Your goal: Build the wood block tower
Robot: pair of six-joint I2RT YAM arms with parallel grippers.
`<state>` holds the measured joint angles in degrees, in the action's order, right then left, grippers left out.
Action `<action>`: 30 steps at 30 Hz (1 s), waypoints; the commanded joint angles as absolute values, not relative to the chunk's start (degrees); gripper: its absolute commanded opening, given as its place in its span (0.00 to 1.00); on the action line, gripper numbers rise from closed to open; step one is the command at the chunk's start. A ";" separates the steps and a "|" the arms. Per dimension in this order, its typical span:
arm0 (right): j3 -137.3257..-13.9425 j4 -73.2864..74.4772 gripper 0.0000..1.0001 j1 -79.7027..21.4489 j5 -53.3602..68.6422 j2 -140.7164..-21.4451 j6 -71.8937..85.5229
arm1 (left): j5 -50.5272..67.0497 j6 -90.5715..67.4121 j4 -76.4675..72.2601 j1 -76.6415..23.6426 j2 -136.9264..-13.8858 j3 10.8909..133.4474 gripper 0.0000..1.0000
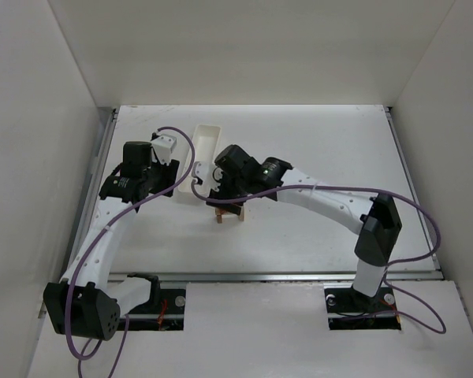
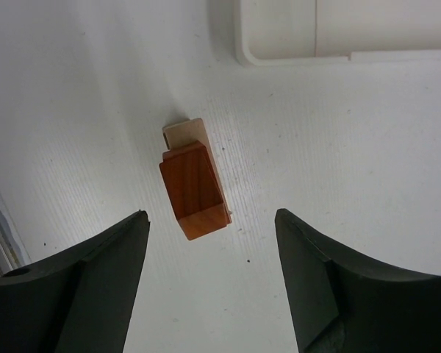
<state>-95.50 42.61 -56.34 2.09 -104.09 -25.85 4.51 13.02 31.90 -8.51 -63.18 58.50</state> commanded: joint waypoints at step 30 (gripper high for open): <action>-84.02 39.28 1.00 -8.00 -33.48 -77.60 45.17 | -6.42 6.94 26.89 -7.73 -59.68 56.51 0.68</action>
<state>-80.18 36.42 -8.14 -31.29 -76.69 41.93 -4.43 8.86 28.91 -8.14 -61.41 56.80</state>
